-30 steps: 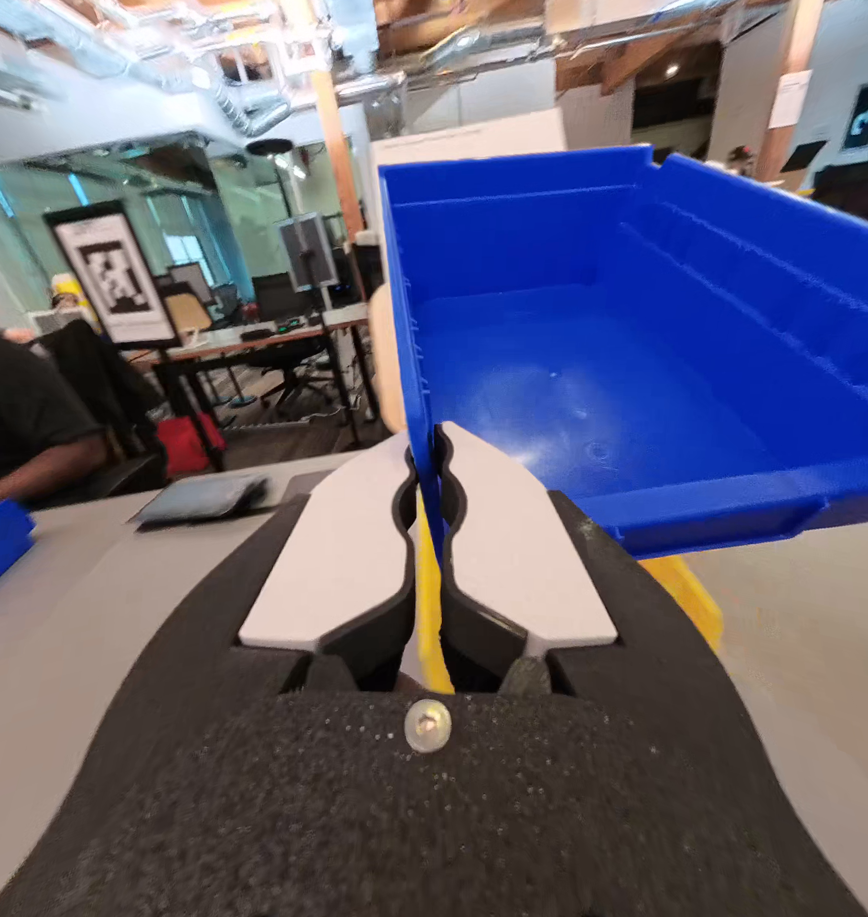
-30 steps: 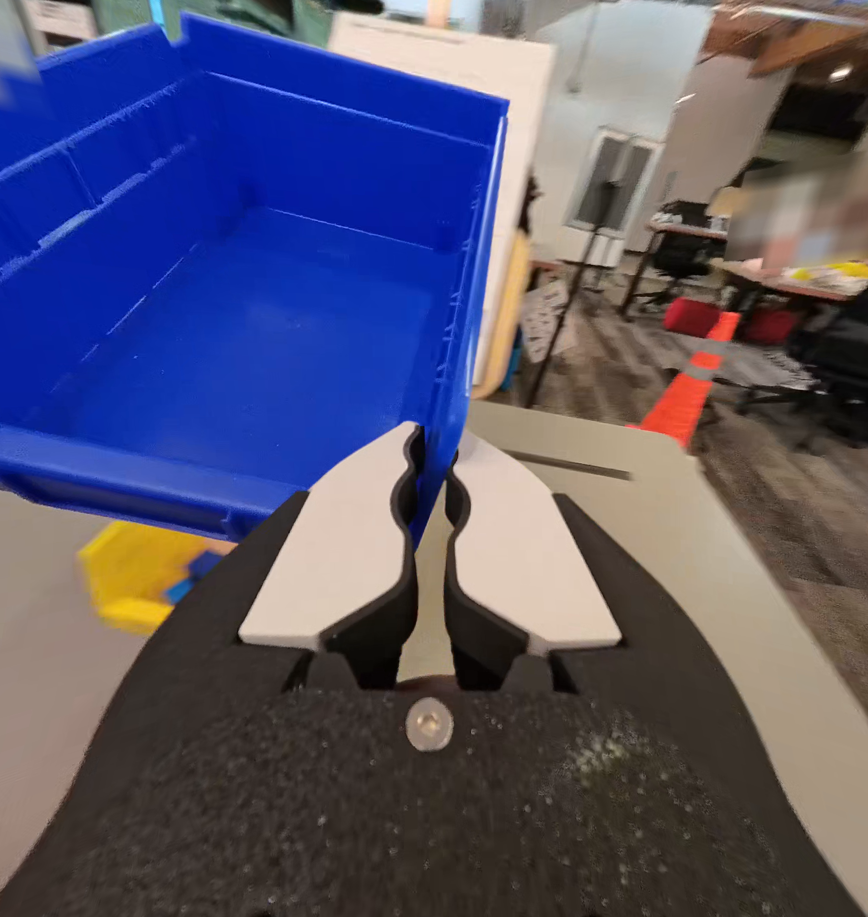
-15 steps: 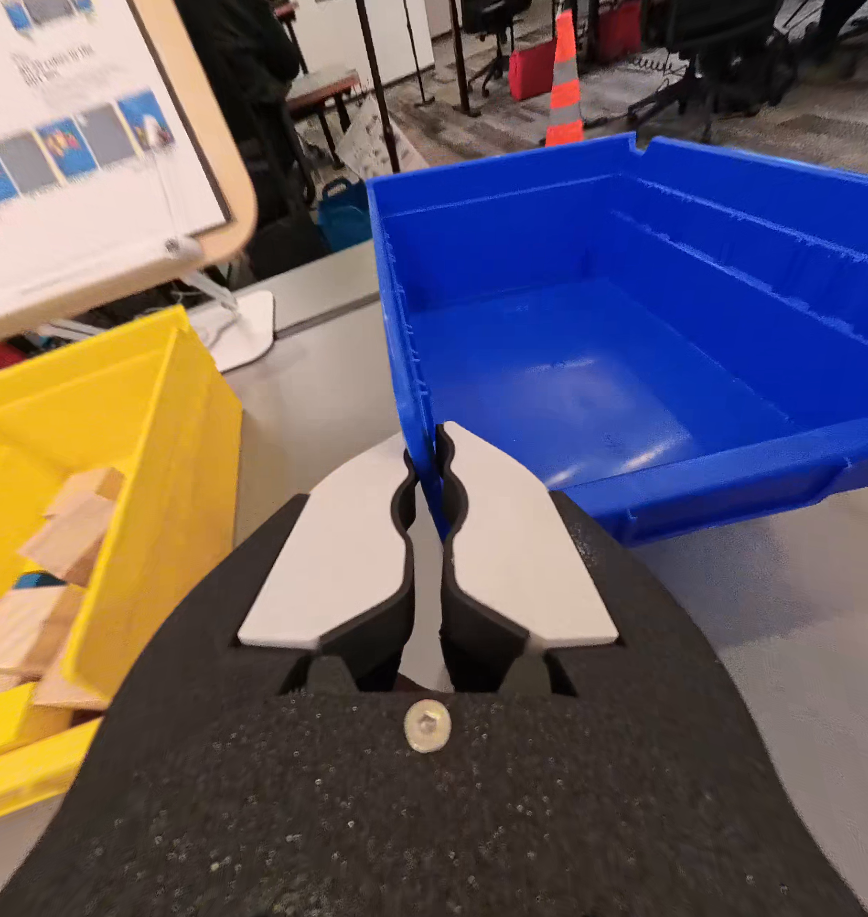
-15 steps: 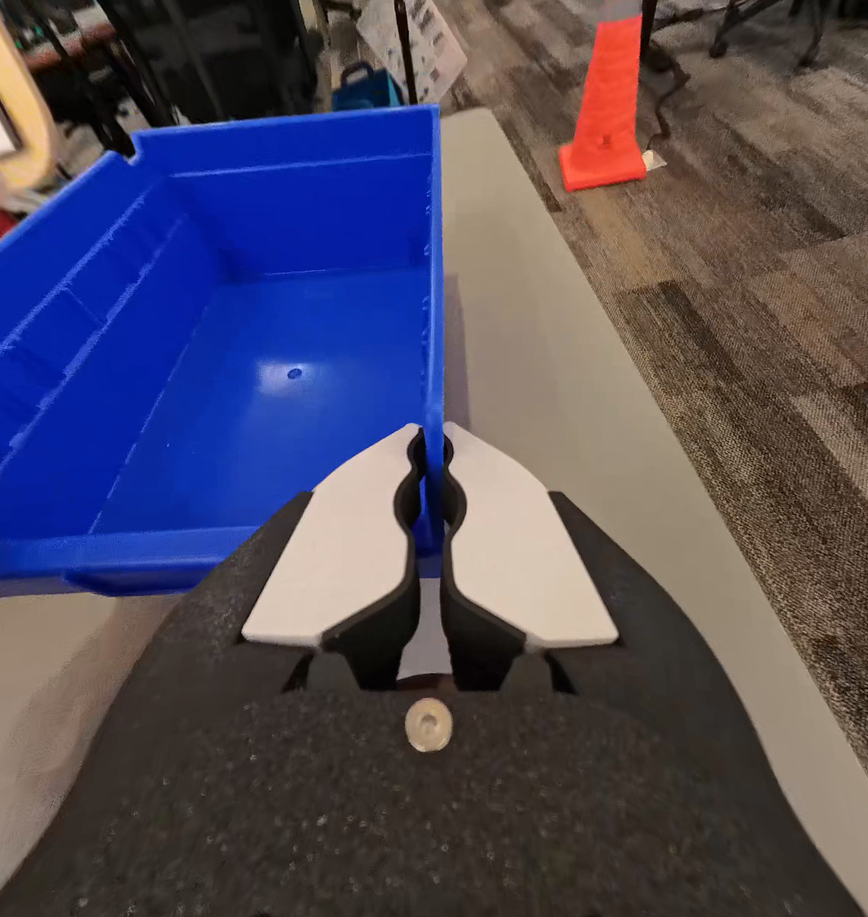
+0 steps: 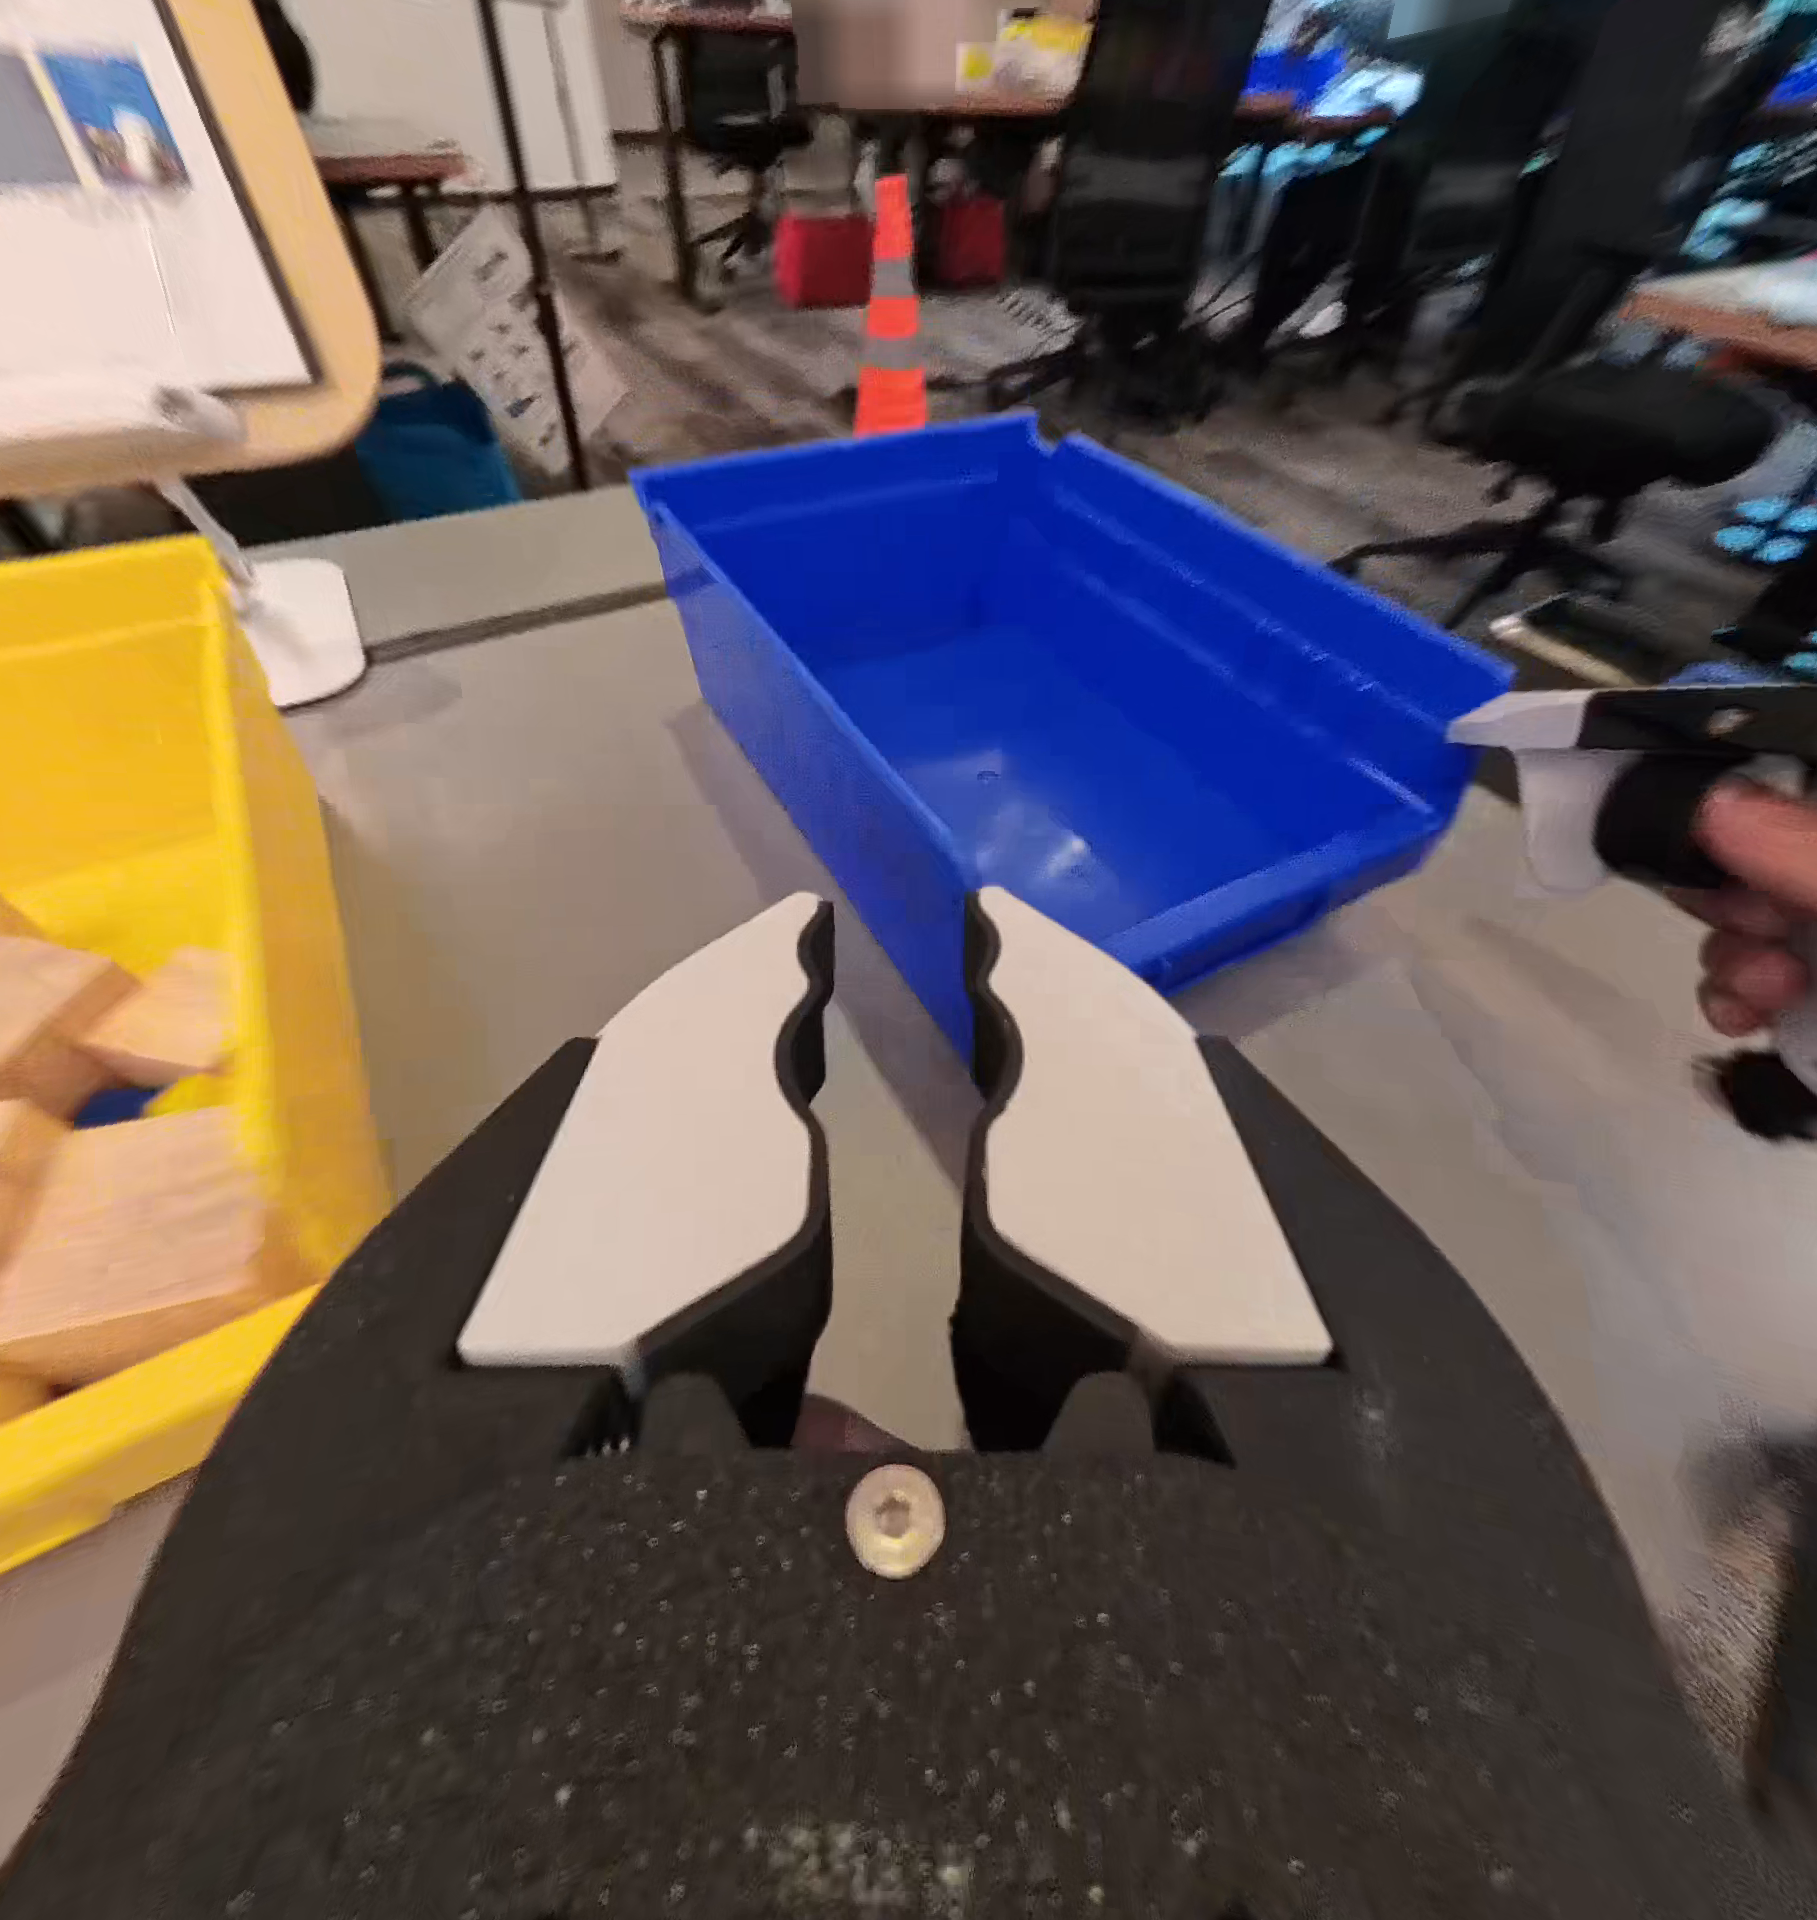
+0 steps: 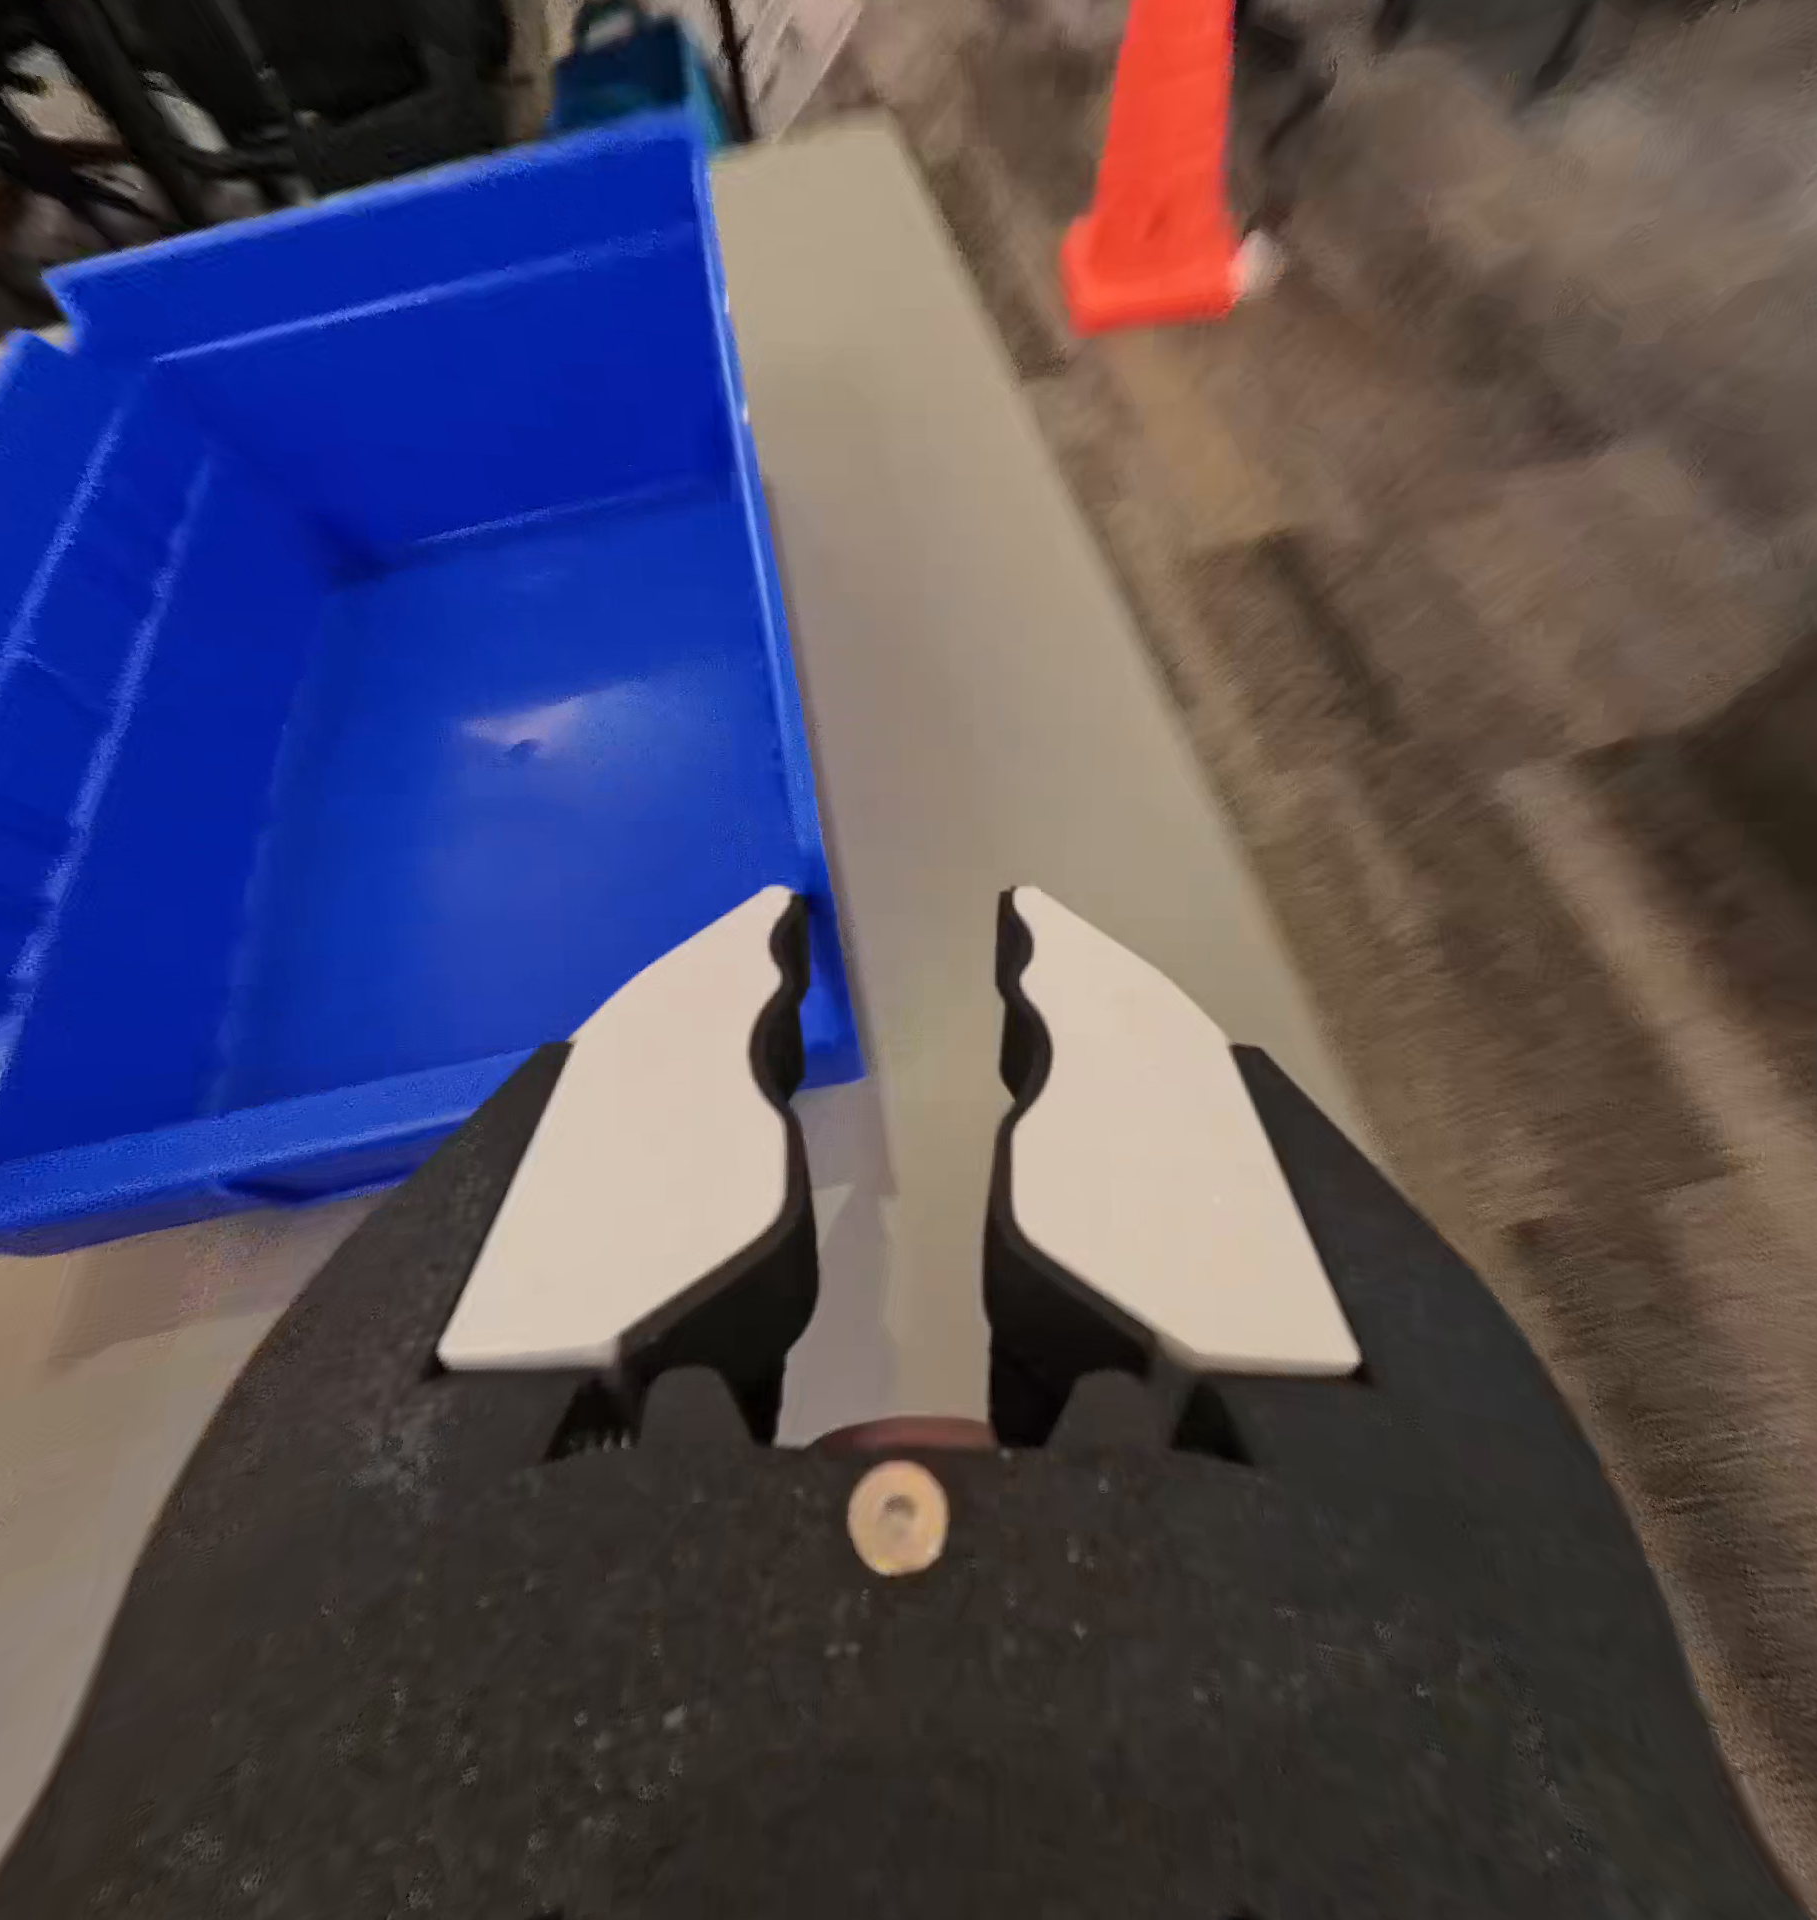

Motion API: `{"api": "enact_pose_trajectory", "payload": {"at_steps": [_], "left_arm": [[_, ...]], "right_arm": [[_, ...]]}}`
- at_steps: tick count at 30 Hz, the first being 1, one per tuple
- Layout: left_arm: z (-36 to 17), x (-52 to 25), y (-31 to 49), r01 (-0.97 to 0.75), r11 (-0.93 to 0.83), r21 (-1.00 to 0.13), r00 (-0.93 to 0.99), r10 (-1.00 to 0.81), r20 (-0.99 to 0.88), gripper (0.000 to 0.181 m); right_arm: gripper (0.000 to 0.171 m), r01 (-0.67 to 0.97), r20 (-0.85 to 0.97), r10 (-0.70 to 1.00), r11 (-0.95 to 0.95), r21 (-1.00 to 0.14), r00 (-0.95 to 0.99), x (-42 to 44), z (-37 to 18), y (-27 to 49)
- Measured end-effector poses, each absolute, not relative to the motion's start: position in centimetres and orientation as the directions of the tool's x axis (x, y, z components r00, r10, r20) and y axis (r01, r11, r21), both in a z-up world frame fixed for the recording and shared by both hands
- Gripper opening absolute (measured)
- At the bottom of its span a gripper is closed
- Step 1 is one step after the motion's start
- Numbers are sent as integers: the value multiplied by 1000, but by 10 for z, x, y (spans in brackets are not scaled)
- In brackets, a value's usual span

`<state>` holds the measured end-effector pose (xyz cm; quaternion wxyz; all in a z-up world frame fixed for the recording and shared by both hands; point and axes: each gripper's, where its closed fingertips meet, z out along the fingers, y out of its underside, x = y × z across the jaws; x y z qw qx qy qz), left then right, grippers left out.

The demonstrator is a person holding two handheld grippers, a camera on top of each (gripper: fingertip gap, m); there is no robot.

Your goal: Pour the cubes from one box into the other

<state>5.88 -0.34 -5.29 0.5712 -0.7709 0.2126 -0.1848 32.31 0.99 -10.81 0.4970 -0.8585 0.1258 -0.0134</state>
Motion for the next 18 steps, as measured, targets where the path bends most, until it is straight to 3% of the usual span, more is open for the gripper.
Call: {"api": "enact_pose_trajectory", "payload": {"at_steps": [3, 8, 11, 13, 18], "left_arm": [[-26, -25, -11, -42, -313, -949, 839, -527, 137, 23], [-34, -207, 13, 178, -347, -921, 918, -277, 282, 40], [-67, -256, 22, 126, -318, -940, 960, -200, 197, 42], [-90, -266, 32, 89, -374, -923, 972, -171, 163, 42], [-119, -250, 52, 72, -462, -884, 958, -216, 191, 45]], "right_arm": [[32, 79, 187, -210, -437, -896, 960, 307, -57, 1], [40, 156, 105, 176, -308, -939, 979, 139, -14, 13], [53, 102, -30, 405, -300, -949, 914, 20, -39, 15], [55, 118, -100, 496, -390, -913, 863, -38, -80, 15], [55, 63, -141, 400, -457, -887, 906, -68, -120, 40]]}}
